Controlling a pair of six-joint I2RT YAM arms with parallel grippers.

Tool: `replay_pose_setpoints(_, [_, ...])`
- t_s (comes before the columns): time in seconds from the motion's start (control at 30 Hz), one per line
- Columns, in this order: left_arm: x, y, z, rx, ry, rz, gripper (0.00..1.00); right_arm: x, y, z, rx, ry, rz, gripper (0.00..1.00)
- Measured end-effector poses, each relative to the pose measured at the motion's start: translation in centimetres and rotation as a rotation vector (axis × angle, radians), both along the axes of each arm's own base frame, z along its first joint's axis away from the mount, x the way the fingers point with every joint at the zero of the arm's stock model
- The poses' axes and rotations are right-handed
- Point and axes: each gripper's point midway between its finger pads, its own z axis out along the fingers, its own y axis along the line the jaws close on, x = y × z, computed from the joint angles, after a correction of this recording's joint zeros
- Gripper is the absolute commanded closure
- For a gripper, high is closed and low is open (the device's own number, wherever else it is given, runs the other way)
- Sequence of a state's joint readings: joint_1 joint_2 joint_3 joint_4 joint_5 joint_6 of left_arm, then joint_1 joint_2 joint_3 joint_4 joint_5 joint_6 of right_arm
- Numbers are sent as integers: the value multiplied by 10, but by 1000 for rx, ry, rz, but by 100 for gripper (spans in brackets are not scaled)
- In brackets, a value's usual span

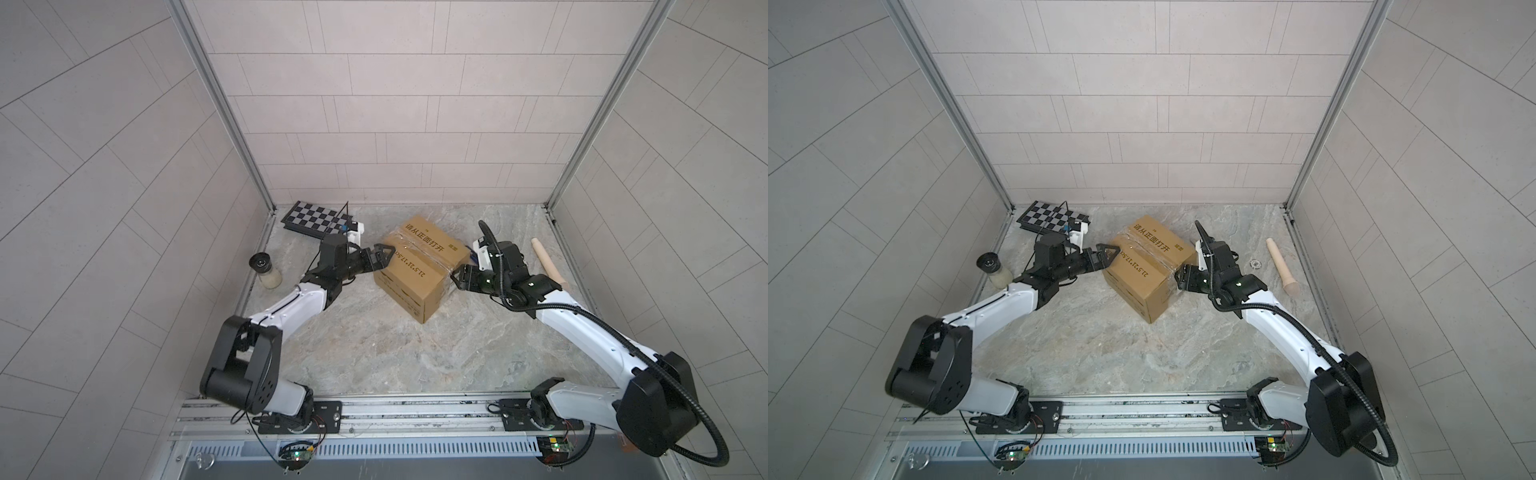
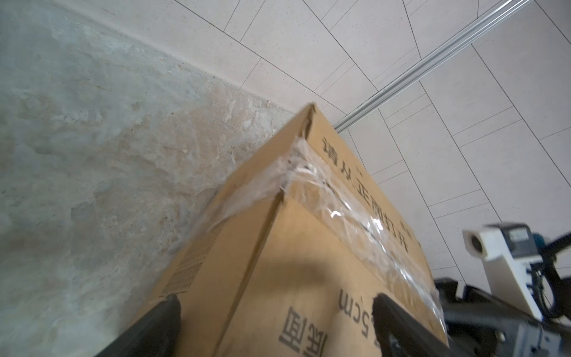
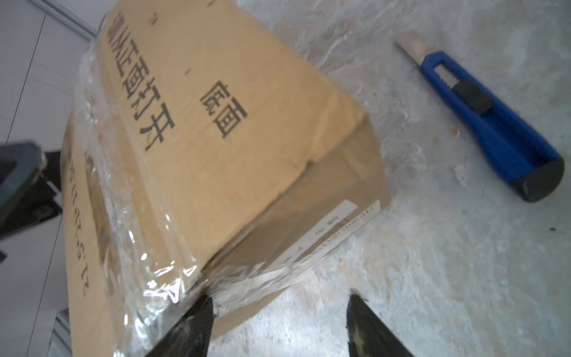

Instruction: Unpack the express box

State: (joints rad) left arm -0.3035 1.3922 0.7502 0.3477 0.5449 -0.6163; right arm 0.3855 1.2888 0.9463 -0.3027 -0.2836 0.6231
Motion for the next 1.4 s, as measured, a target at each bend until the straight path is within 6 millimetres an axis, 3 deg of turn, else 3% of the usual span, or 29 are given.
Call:
replay_pose_setpoints(0.23, [-65, 5, 4, -32, 0, 5, 0, 81, 12, 6, -32, -51, -36, 30])
replay_pose_setpoints(0.37, [-93, 10, 36, -61, -65, 2, 0, 102, 30, 14, -5, -76, 5, 31])
replay_pose_setpoints(0.5, [-88, 43, 68, -75, -142, 111, 0, 94, 30, 30, 6, -101, 19, 30])
replay_pose_setpoints(0.63, [-62, 79, 75, -44, -137, 249, 0, 65, 8, 47, -2, -128, -7, 30])
replay_pose_setpoints(0.73, [-38, 86, 70, -17, -102, 287, 0, 35, -5, 54, 0, -148, -18, 29])
replay_pose_setpoints(0.87, [-15, 85, 54, 10, -45, 293, 0, -2, -16, 49, -7, -131, -15, 28])
replay_pose_setpoints(0.97, [-8, 84, 47, 15, -25, 290, 0, -15, -27, 41, -36, -109, -27, 27])
replay_pose_setpoints(1.17, [-7, 83, 51, 6, -36, 289, 0, -8, -46, 12, -112, -30, -52, 26])
replay_pose_setpoints(1.4, [-8, 82, 60, -18, -61, 285, 0, 29, -55, -28, -234, 69, -24, 26])
